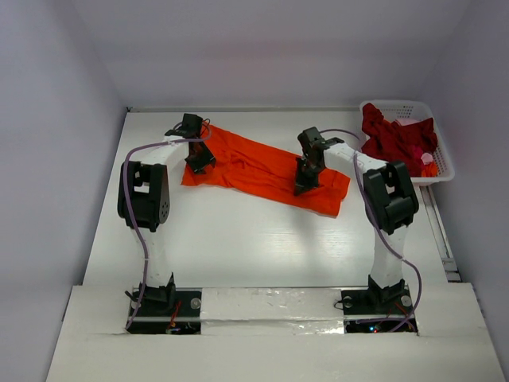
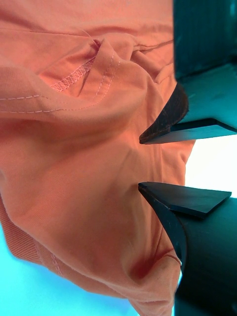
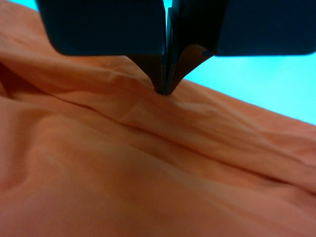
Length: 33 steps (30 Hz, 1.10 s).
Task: Fold and stack the t-shirts
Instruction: Fold the tshirt
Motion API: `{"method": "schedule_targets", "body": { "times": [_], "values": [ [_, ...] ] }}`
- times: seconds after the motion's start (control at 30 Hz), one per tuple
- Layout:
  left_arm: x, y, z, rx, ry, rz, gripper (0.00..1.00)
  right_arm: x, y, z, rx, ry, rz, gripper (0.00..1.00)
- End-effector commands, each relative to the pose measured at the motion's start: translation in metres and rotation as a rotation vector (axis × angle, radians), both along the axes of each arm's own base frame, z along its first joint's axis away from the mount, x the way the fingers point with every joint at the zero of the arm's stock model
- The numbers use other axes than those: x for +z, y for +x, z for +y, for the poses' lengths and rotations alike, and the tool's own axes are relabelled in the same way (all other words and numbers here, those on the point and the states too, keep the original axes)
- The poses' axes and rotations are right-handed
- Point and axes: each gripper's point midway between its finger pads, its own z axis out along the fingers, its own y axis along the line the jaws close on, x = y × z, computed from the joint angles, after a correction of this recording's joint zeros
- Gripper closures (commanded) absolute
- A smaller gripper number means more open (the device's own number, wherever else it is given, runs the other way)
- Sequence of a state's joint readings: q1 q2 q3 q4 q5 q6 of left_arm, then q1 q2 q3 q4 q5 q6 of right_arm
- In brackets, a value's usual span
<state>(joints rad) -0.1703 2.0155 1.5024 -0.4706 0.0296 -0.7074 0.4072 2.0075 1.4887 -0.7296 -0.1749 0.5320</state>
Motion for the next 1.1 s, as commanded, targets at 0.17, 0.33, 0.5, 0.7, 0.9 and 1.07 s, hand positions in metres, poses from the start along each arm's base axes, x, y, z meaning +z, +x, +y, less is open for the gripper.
{"method": "schedule_targets", "body": {
  "times": [0.17,0.33,0.5,0.7,0.9,1.07],
  "values": [
    [0.008,0.006,0.001,-0.007,0.005,-0.017,0.66,-0.018,-0.004,0.009,-0.007,0.02,0.048,1.0],
    [0.009,0.006,0.001,-0.014,0.007,-0.017,0.66,-0.026,0.002,0.01,-0.022,0.017,0.039,1.0],
    [0.006,0.003,0.001,-0.02,0.012,-0.008,0.66,-0.035,0.005,0.01,-0.032,0.011,0.036,1.0],
    [0.003,0.004,0.002,-0.021,0.018,-0.005,0.66,-0.038,0.008,0.007,-0.048,-0.006,0.023,1.0],
    [-0.002,0.008,0.003,-0.021,0.026,0.004,0.66,-0.046,-0.003,0.006,-0.047,0.0,0.054,1.0],
    [-0.006,0.014,0.005,-0.015,0.023,0.009,0.66,-0.052,-0.02,-0.001,-0.052,-0.002,0.069,1.0]
  ]
}}
